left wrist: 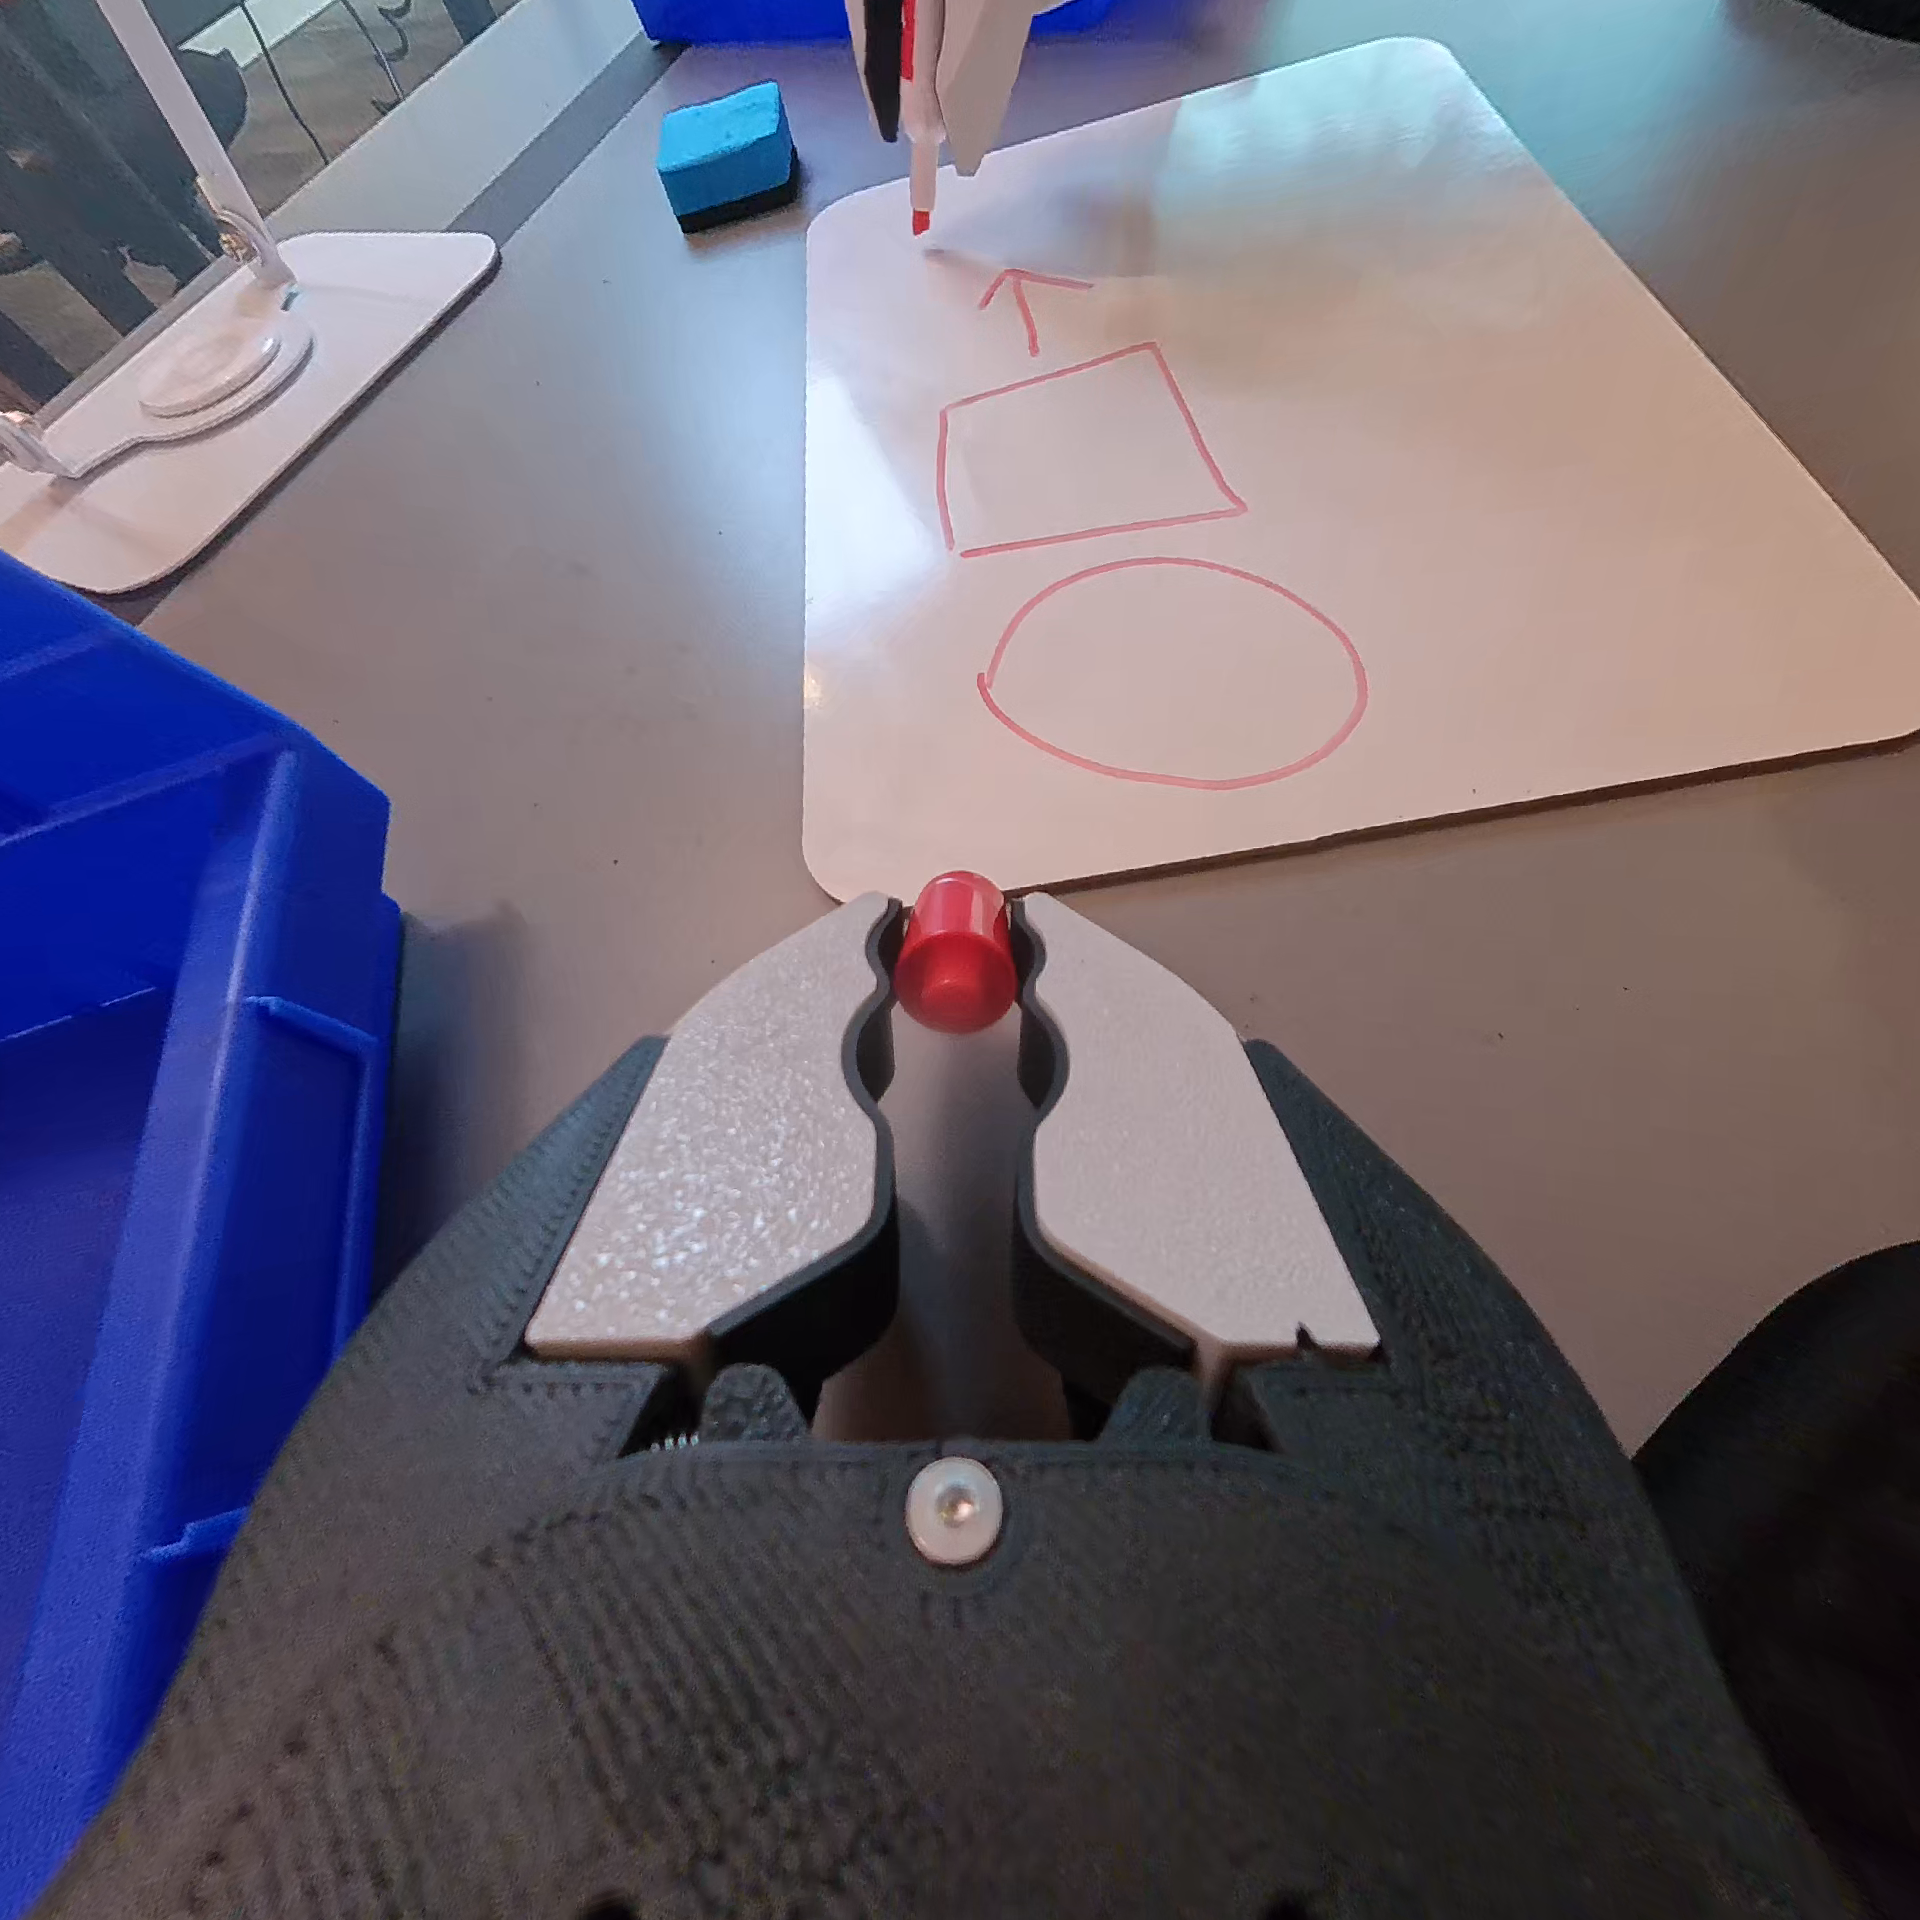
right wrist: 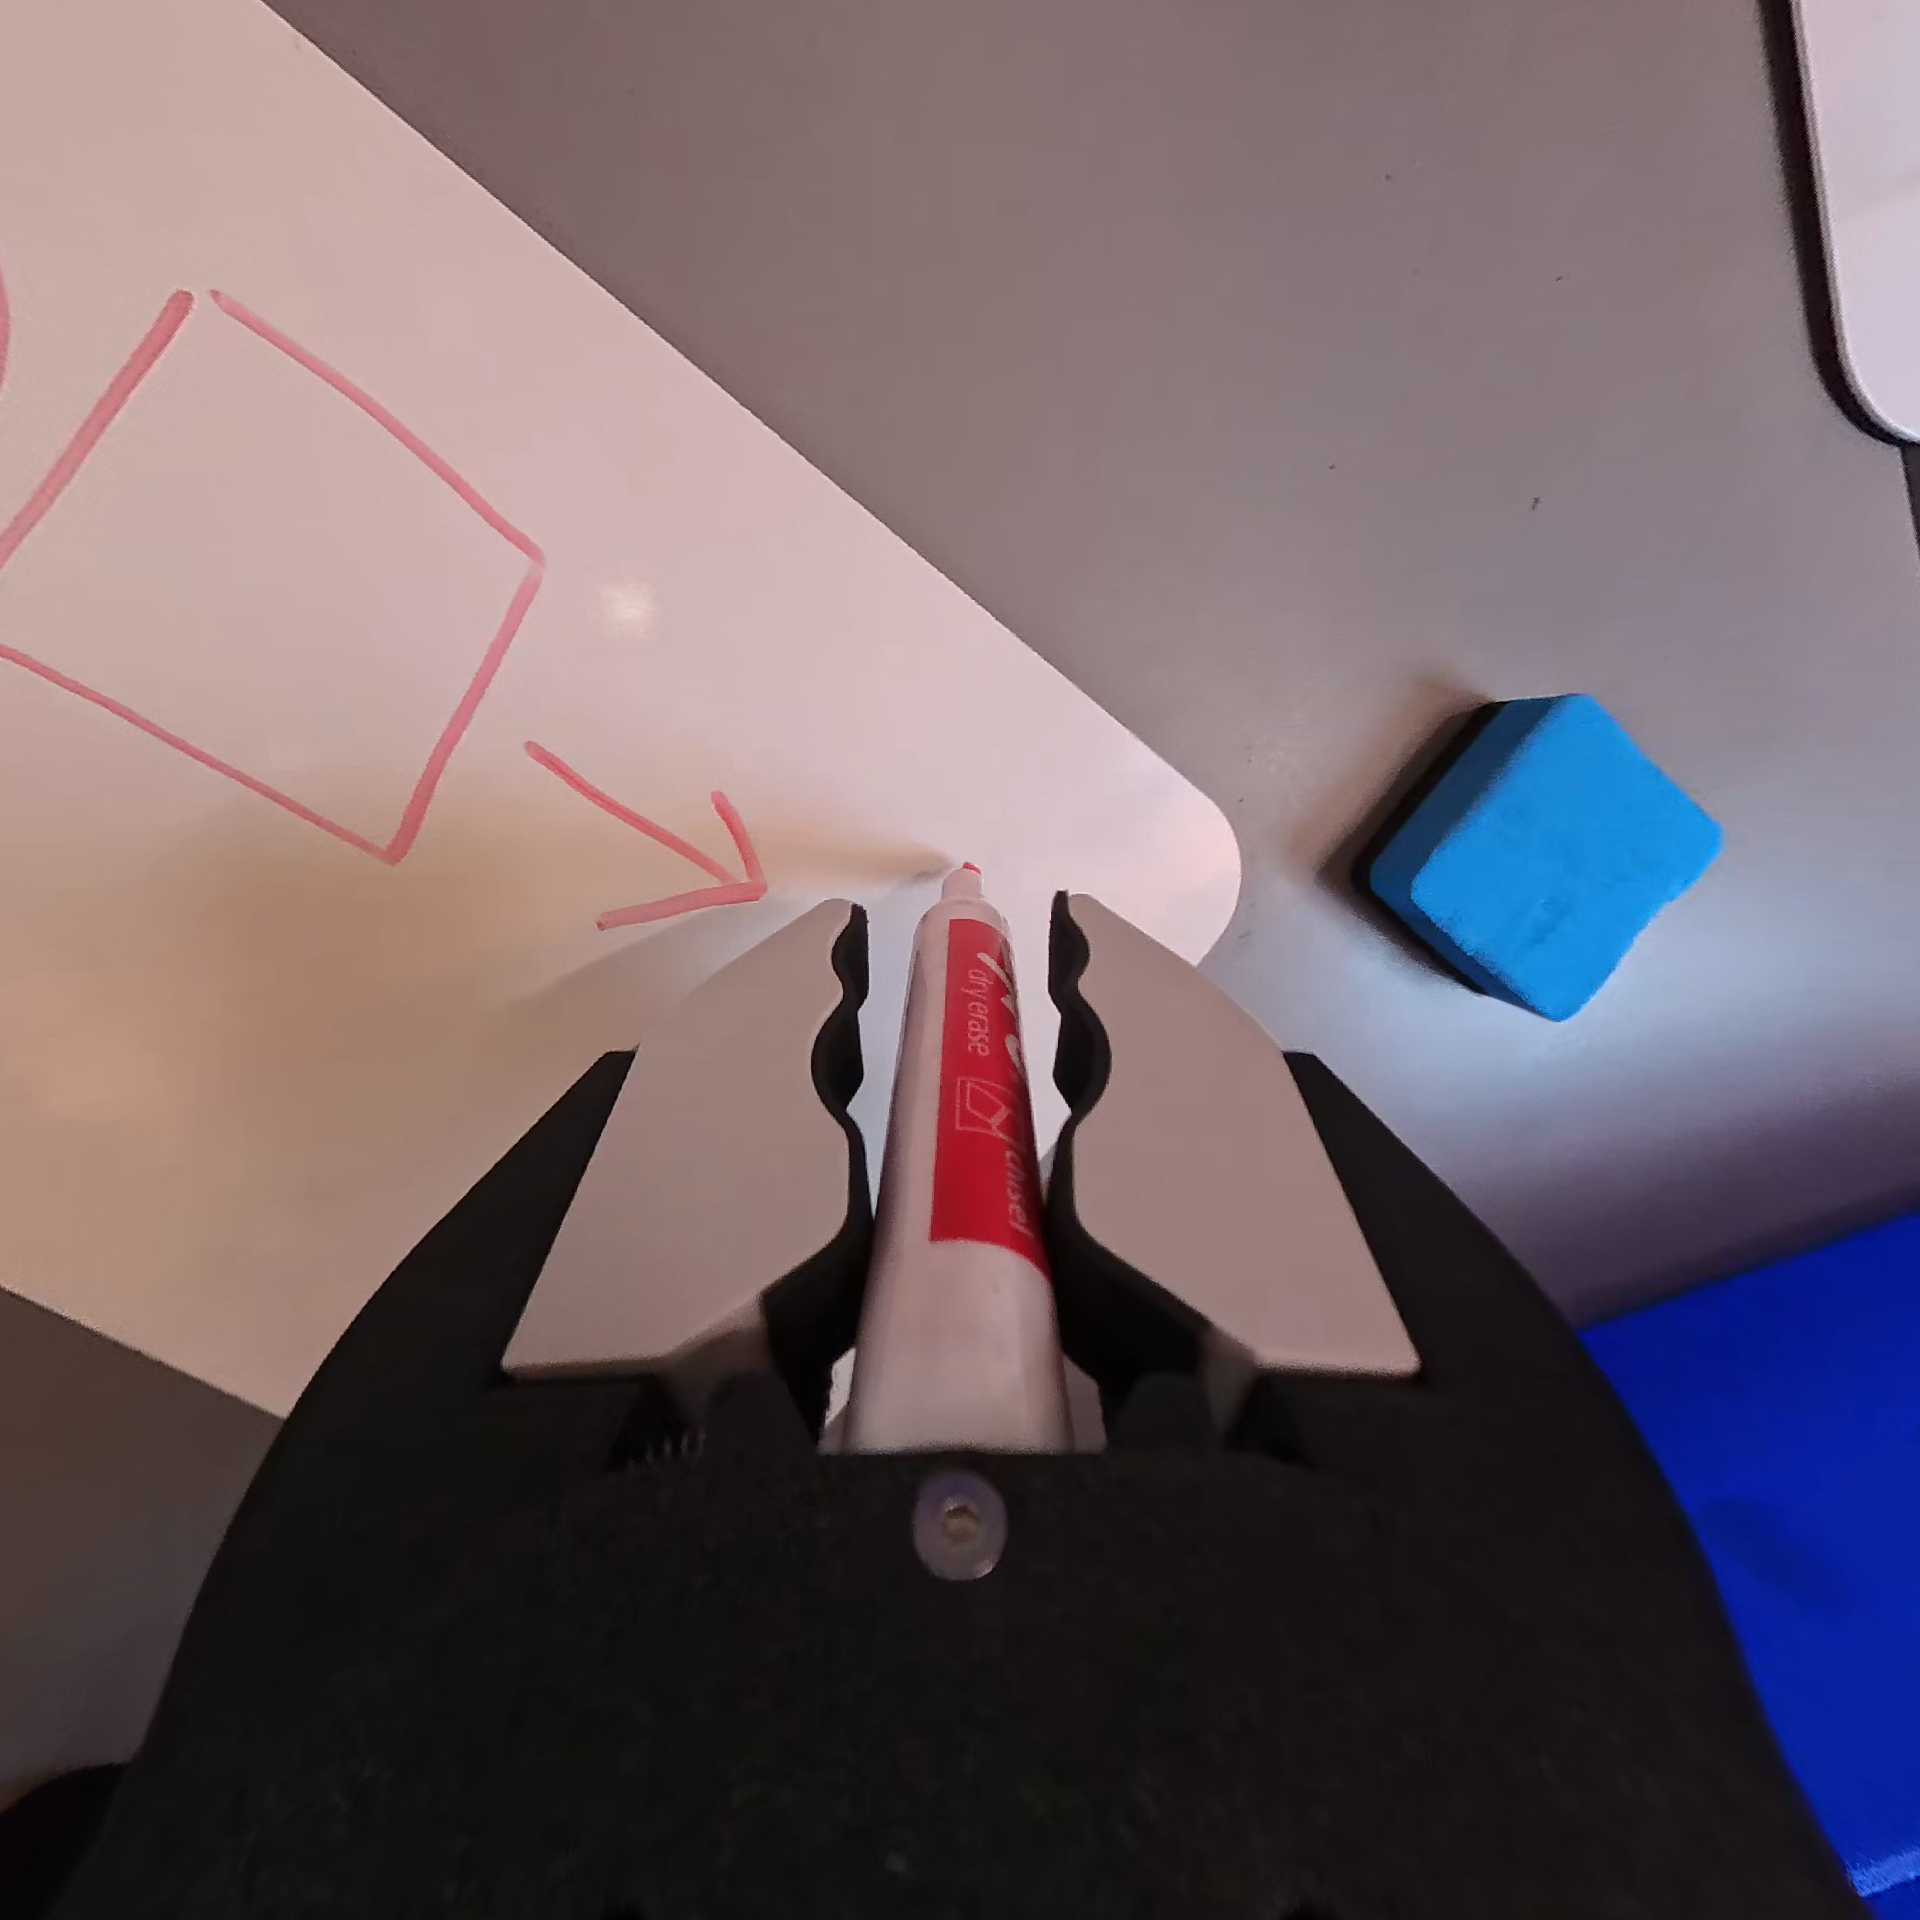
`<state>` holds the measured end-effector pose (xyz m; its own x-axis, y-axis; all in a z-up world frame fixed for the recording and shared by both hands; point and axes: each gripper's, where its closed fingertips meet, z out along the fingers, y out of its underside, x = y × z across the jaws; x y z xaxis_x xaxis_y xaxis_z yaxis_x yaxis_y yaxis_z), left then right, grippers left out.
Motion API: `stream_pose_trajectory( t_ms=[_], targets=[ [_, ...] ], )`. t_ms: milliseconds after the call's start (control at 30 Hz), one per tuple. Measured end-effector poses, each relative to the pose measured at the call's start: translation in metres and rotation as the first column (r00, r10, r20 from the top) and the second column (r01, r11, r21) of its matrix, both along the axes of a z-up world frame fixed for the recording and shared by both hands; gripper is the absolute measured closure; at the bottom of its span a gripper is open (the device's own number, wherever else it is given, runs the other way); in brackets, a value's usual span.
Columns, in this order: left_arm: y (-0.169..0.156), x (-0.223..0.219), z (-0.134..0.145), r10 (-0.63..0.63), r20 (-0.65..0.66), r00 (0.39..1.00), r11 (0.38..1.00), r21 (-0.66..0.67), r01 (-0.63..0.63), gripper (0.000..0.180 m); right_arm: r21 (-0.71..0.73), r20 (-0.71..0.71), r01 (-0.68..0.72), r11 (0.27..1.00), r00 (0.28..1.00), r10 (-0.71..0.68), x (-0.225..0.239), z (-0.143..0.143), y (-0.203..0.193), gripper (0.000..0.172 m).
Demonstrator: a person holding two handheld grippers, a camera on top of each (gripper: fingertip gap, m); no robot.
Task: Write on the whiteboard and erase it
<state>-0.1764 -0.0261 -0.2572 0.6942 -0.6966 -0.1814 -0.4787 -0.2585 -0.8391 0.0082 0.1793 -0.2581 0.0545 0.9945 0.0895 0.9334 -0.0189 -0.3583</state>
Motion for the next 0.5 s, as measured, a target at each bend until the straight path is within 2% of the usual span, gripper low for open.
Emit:
stream_pose_trajectory(
  t_ms=[200, 500],
  targets=[
    [0.000, -0.001, 0.000, 0.002, -0.001, 1.000, 1.000, 0.000, -0.002, 0.161, -0.018, 0.029, -0.004, 1.000, 1.000, 0.005, 0.002, -0.005, -0.002, 0.138],
    [0.000, 0.001, 0.000, -0.001, -0.003, 1.000, 1.000, 0.004, 0.001, 0.161, -0.069, 0.064, -0.089, 0.994, 0.994, 0.093, 0.018, -0.004, -0.061, 0.137]
  ],
)
